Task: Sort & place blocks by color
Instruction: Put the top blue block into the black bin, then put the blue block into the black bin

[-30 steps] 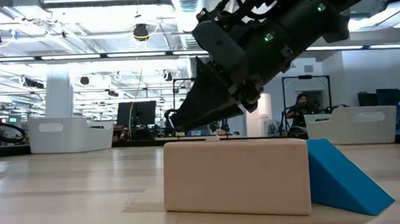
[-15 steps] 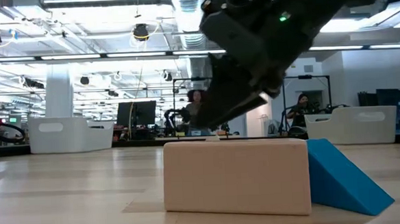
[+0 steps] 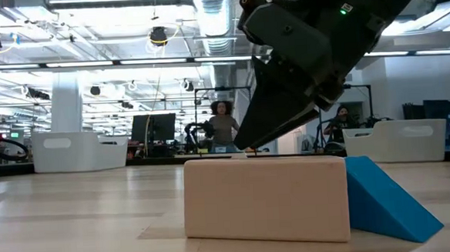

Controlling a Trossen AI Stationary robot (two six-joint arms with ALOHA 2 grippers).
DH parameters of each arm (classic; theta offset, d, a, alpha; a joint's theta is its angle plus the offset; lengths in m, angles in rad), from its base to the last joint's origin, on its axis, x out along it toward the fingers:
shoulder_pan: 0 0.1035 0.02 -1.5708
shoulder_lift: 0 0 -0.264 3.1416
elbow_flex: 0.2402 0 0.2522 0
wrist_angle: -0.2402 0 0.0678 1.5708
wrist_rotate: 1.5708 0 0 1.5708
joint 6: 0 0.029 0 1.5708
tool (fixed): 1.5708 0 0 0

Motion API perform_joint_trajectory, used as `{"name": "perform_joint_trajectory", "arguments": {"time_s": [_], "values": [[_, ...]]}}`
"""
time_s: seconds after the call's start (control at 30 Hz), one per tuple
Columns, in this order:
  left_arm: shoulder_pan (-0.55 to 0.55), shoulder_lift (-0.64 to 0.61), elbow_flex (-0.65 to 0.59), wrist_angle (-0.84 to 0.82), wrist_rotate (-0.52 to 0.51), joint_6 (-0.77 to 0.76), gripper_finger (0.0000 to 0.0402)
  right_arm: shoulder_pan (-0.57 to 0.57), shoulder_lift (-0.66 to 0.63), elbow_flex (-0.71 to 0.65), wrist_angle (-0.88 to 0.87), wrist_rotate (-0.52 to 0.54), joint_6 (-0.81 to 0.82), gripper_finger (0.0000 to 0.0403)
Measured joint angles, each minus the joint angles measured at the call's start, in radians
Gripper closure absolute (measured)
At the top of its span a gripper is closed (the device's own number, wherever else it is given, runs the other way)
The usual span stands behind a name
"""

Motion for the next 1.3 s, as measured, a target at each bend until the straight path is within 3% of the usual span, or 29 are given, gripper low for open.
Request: {"name": "perform_joint_trajectory", "arguments": {"time_s": [0.23, 0.33, 0.47, 0.63, 0.77, 0.9, 1.07, 1.3], "values": [[0.000, 0.000, 0.163, -0.153, -0.200, 0.005, 0.0166, 0.007, -0.011, 0.000, -0.029, -0.025, -0.001, 0.0210], [-0.008, 0.000, 0.192, -0.133, -0.403, 0.014, 0.0166, 0.032, -0.039, 0.001, -0.027, -0.047, -0.020, 0.0210], [-0.021, 0.002, 0.168, 0.105, -0.714, 0.170, 0.0166, 0.087, -0.080, 0.001, -0.044, -0.072, -0.080, 0.0210], [-0.009, 0.054, 0.120, 0.526, -0.862, 0.535, 0.0166, 0.163, -0.083, 0.001, -0.068, -0.117, -0.071, 0.0209], [0.044, 0.137, 0.098, 0.779, -0.893, 0.768, 0.0166, 0.213, -0.072, 0.000, -0.075, -0.127, -0.045, 0.0194], [0.116, 0.227, 0.097, 0.936, -0.890, 0.882, 0.0166, 0.243, -0.073, 0.001, -0.066, -0.119, -0.031, 0.0161], [0.202, 0.334, 0.097, 1.098, -0.775, 0.972, 0.0166, 0.240, -0.037, 0.000, -0.059, -0.116, -0.064, 0.0127], [0.272, 0.414, 0.098, 1.215, -0.649, 1.001, 0.0166, 0.190, 0.025, -0.001, -0.028, -0.183, -0.128, 0.0122]]}}
